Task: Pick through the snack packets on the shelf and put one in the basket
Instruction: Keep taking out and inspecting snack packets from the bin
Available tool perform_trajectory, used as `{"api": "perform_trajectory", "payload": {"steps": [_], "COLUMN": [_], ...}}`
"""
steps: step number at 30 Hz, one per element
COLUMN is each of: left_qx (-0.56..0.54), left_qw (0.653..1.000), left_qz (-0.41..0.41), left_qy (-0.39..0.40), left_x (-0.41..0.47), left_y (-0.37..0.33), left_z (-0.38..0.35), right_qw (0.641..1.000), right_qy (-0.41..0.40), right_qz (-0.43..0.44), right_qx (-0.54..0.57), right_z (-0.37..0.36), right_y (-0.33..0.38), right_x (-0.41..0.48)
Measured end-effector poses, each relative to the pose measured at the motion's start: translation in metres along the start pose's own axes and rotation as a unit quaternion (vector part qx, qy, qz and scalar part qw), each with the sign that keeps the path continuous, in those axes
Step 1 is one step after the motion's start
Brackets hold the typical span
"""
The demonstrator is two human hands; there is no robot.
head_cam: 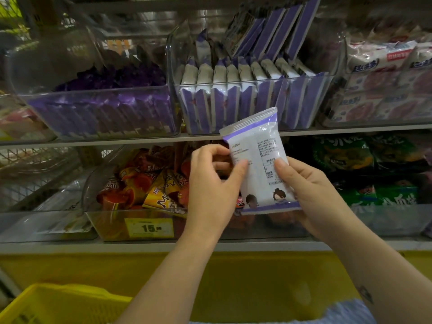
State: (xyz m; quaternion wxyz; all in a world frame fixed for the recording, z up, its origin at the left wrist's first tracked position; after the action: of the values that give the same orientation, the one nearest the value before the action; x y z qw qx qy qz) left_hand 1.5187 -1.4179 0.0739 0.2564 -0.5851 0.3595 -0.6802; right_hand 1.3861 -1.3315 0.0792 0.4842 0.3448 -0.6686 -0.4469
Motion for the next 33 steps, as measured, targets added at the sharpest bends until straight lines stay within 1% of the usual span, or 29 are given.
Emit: {"api": "perform_trajectory", "payload": {"steps": [4,5,7,13,19,23,26,30,33], "left_qx": [0.041,0.046,0.04,0.035,0.008,-0.044,-0.062,-0.056,-0.065], "left_qw": [0.989,0.985,0.982,0.983,0.985,0.983,0.982,0.982,0.982], "left_qz": [0.035,0.041,0.05,0.064,0.105,0.142,0.14,0.139,0.151], "left_qy": [0.14,0.162,0.178,0.171,0.139,0.111,0.112,0.113,0.095], "left_x": [-0.009,-0.011,-0.013,-0.015,-0.009,-0.004,-0.001,-0.001,0.001], "left_y": [0.0,0.0,-0.001,0.0,0.006,0.011,0.012,0.014,0.013], "left_z": [-0.008,-0.01,-0.012,-0.013,-0.007,-0.001,0.003,0.006,0.008], "right_qw": [0.994,0.992,0.991,0.991,0.988,0.988,0.987,0.984,0.981], "right_qy": [-0.07,-0.074,-0.061,-0.017,0.007,0.029,0.041,0.085,0.097], "right_qz": [0.071,0.078,0.078,0.072,0.062,0.05,0.056,0.049,0.047], "right_qx": [-0.051,-0.066,-0.086,-0.115,-0.139,-0.14,-0.147,-0.152,-0.162], "right_z": [0.0,0.0,0.0,-0.001,-0.002,-0.003,-0.005,-0.004,-0.003], "right_y": [0.001,0.002,0.003,0.004,0.005,0.004,0.006,0.004,0.004], "right_x": [0.0,-0.001,-0.002,-0.004,-0.005,-0.004,-0.005,-0.005,-0.006]}}
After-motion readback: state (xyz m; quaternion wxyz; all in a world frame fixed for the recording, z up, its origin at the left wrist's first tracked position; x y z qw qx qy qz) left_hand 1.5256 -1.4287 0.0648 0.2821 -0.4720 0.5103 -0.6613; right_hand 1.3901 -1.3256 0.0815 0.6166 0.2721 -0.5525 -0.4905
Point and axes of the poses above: each hand's wrist, its own x-axis towards the middle knuckle, its own z-axis out of the back of the hand, y = z × x, the point moved 2 cm from there along x, towards the middle knuckle, and after that the axes turned 4 degrees about -y, right-handed, at the moved point
